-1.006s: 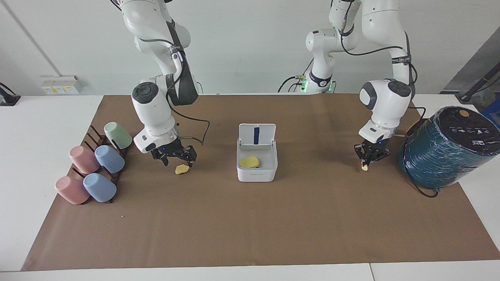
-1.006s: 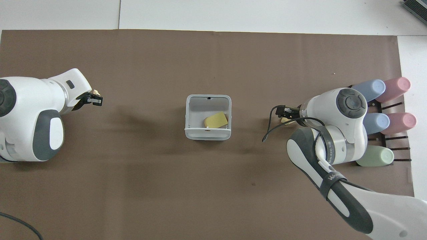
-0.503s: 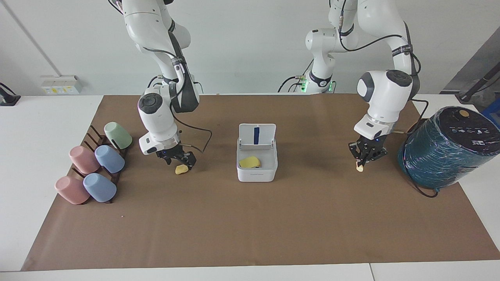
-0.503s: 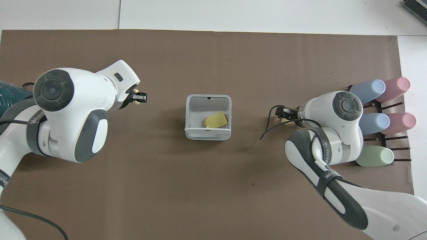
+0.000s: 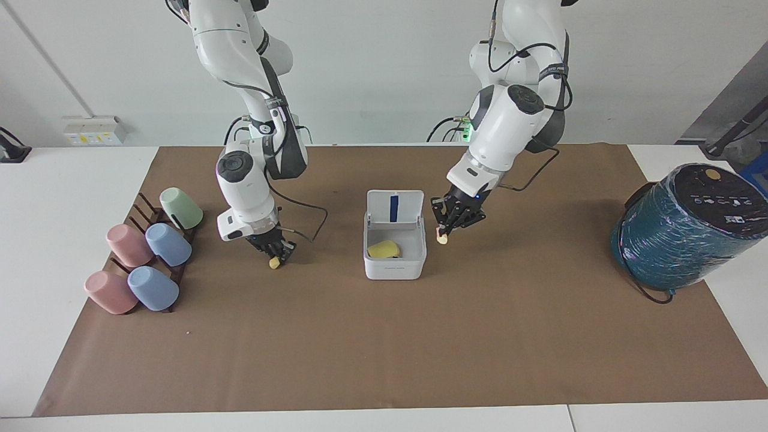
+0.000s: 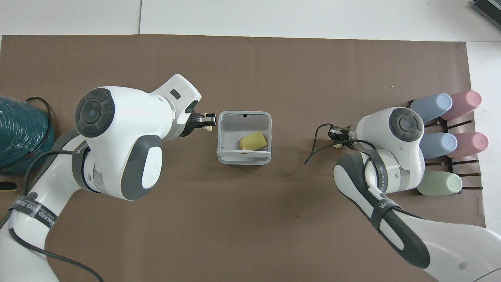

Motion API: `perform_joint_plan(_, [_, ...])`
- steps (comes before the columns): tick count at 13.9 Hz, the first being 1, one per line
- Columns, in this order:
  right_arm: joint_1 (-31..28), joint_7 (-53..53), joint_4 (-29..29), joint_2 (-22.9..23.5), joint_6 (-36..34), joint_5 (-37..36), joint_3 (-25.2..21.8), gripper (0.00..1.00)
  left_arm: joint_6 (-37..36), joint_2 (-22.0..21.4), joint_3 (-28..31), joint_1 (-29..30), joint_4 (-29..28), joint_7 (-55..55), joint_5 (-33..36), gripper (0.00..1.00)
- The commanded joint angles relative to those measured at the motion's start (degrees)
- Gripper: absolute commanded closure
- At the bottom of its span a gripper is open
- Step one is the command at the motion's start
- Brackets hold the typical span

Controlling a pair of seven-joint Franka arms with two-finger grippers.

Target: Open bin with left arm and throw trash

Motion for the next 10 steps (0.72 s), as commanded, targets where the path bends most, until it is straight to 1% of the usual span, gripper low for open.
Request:
perform_joint_plan(1, [-0.03, 1.87, 1.84, -0.62, -2.38, -0.79, 0.69, 1.00, 1.50, 0.73, 0.88, -3.35, 0.88, -2.99, -2.91, 1.00])
perform_joint_plan(2, [-0.29, 1.61, 3.59, -1.41, -5.19, -0.79, 0.69, 1.00, 1.85, 0.73, 0.79, -4.14, 0.88, -4.40, -2.91, 1.00])
perform_joint_plan(3, [-0.56, 1.44, 5.18, -2.89, -6.96, -0.79, 0.78, 1.00, 2.38, 0.82, 0.88, -5.02, 0.88, -4.59, -2.91, 0.76])
perform_joint_plan(4, [-0.21, 1.52, 7.71, -3.43, -10.37, -0.79, 0.70, 1.00, 2.73, 0.82, 0.88, -5.55, 0.79, -4.85, -2.91, 0.35])
perform_joint_plan(5, [-0.12, 1.61, 10.44, -3.52, -13.88, -0.79, 0.78, 1.00, 2.74, 0.73, 0.88, -5.56, 0.88, -5.12, -2.82, 0.10])
perform_joint_plan(6, [-0.03, 1.78, 12.47, -3.61, -16.09, -0.79, 1.04, 1.00, 2.65, 0.73, 0.88, -5.56, 0.97, -5.12, -2.64, 0.00])
perform_joint_plan(10, [0.93, 1.96, 13.54, -7.12, -16.99, 0.95, 2.89, 1.00, 0.64, 0.56, 0.97, -5.47, 0.97, -5.12, -2.29, 0.00])
